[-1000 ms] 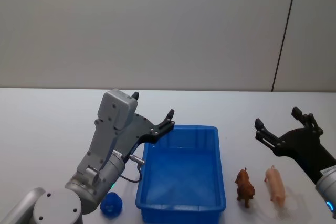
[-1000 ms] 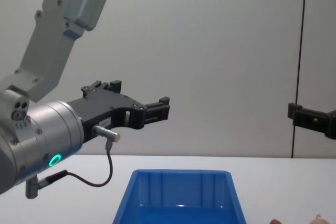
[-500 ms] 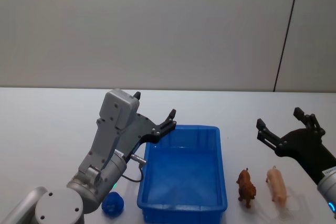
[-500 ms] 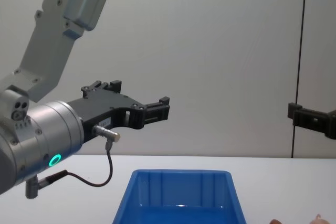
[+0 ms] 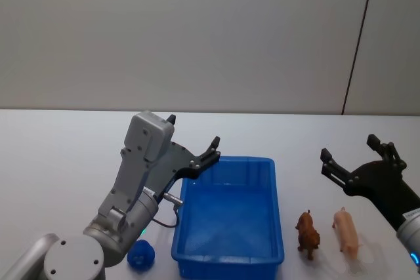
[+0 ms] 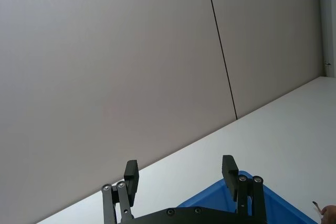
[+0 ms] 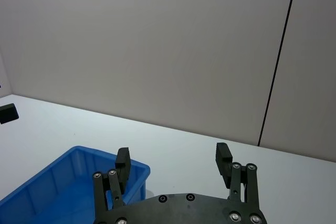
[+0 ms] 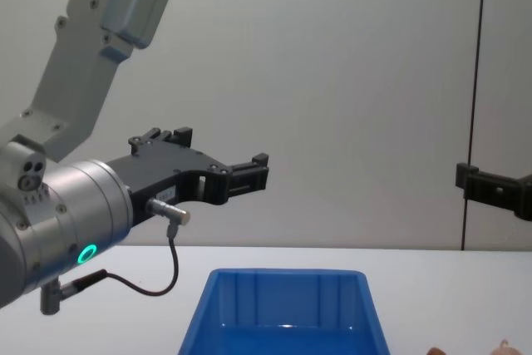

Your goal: Pick up the two dolls from the table and place them into the box.

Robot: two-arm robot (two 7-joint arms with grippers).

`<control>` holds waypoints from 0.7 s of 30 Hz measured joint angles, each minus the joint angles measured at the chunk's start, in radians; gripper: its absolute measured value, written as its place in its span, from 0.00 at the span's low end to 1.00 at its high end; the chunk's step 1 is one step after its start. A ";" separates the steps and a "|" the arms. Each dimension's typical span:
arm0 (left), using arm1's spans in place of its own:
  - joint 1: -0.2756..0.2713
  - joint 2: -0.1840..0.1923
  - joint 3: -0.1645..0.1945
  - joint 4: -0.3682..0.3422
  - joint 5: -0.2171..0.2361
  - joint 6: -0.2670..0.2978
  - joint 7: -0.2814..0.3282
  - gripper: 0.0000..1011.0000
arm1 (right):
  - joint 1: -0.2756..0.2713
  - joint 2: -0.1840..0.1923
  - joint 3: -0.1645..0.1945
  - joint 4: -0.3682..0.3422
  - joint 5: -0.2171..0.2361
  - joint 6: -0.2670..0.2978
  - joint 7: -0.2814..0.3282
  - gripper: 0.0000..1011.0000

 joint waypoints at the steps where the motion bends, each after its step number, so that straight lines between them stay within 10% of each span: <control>1: 0.000 0.000 0.000 0.000 0.000 0.000 0.000 0.99 | 0.000 0.000 0.000 0.000 0.000 0.000 0.000 0.99; 21: 0.000 0.000 0.000 0.000 0.000 0.000 0.000 0.99 | 0.000 -0.001 0.001 0.001 -0.005 0.005 -0.004 0.99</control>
